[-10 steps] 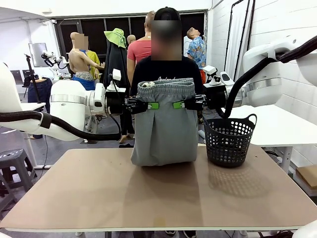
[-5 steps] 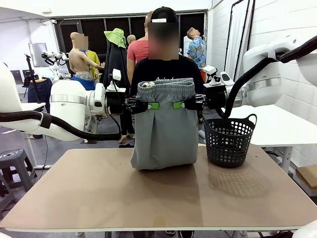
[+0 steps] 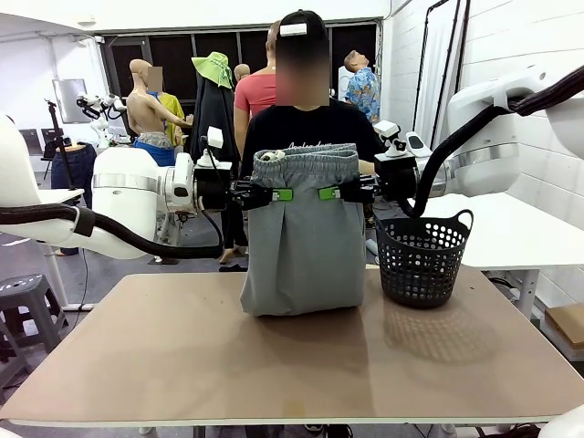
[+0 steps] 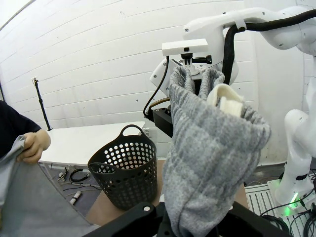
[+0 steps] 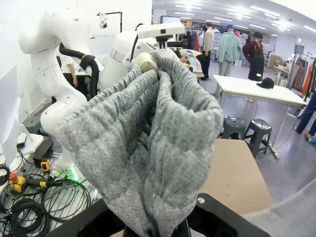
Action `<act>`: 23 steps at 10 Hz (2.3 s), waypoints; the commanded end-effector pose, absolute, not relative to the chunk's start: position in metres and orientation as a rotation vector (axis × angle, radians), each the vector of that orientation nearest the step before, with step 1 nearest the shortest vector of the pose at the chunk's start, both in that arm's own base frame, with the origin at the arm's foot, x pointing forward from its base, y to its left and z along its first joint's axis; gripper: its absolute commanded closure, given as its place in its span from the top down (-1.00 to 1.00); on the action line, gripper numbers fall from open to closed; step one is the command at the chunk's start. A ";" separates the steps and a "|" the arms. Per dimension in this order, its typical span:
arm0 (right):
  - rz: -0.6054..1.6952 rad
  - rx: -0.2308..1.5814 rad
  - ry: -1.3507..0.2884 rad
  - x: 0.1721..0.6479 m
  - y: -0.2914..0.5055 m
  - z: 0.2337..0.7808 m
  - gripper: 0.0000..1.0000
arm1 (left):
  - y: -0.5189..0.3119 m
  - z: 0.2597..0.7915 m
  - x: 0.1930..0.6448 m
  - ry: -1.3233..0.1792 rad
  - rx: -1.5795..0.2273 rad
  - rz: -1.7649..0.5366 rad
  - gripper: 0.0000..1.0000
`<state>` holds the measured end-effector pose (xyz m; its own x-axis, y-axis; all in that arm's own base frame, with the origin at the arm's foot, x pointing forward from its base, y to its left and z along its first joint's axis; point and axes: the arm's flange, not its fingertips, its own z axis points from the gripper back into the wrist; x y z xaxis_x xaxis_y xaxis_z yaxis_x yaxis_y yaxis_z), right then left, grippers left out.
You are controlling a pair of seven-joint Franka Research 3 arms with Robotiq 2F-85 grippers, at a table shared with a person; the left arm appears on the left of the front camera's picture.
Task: Fold the training pants.
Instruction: Release the ends of the Training pants and then grab the overlapped ends.
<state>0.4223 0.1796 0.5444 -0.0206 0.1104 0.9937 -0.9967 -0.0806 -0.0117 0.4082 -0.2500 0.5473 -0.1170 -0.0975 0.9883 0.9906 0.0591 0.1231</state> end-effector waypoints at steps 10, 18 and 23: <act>1.309 1.193 -1.122 0.419 0.180 0.547 -1.00 | -0.251 0.550 0.407 -1.272 -1.043 -1.279 -1.00; 1.309 1.193 -1.122 0.419 0.180 0.547 -1.00 | -0.251 0.550 0.407 -1.272 -1.043 -1.279 -1.00; 1.309 1.193 -1.122 0.419 0.180 0.547 -1.00 | -0.251 0.550 0.407 -1.272 -1.043 -1.279 -1.00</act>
